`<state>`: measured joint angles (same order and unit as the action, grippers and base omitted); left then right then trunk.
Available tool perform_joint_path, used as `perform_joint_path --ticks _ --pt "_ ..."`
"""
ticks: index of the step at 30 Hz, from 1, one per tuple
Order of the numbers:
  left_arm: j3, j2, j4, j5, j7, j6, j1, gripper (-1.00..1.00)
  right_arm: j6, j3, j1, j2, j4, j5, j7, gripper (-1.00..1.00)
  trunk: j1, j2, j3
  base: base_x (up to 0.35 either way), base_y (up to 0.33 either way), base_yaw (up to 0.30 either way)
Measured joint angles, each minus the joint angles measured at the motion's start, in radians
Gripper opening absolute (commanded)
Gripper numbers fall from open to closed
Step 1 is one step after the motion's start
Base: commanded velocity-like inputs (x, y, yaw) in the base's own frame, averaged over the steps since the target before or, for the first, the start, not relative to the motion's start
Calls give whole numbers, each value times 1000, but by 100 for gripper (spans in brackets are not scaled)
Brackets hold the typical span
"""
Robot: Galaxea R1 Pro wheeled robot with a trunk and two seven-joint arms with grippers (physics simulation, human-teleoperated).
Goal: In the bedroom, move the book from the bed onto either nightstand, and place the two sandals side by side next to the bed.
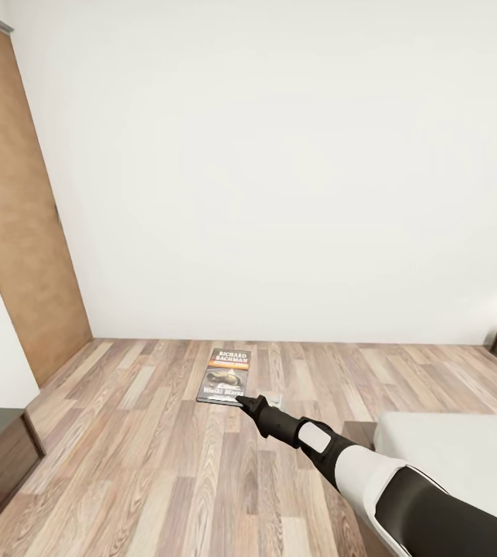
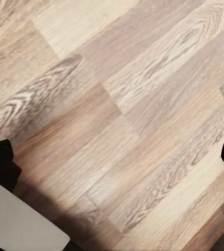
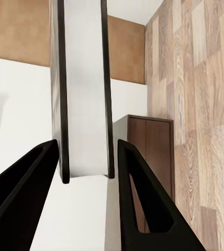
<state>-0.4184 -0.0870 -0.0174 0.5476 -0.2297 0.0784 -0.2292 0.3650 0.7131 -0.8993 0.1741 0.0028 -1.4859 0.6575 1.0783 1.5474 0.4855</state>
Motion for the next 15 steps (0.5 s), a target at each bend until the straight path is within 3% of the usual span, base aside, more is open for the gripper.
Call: perform_joint_path --ticks 15 --pt "0 -1 0 0 0 0 0 100 0 -1 0 0 1 0 -2 -100 0 0 0 252 0 0"
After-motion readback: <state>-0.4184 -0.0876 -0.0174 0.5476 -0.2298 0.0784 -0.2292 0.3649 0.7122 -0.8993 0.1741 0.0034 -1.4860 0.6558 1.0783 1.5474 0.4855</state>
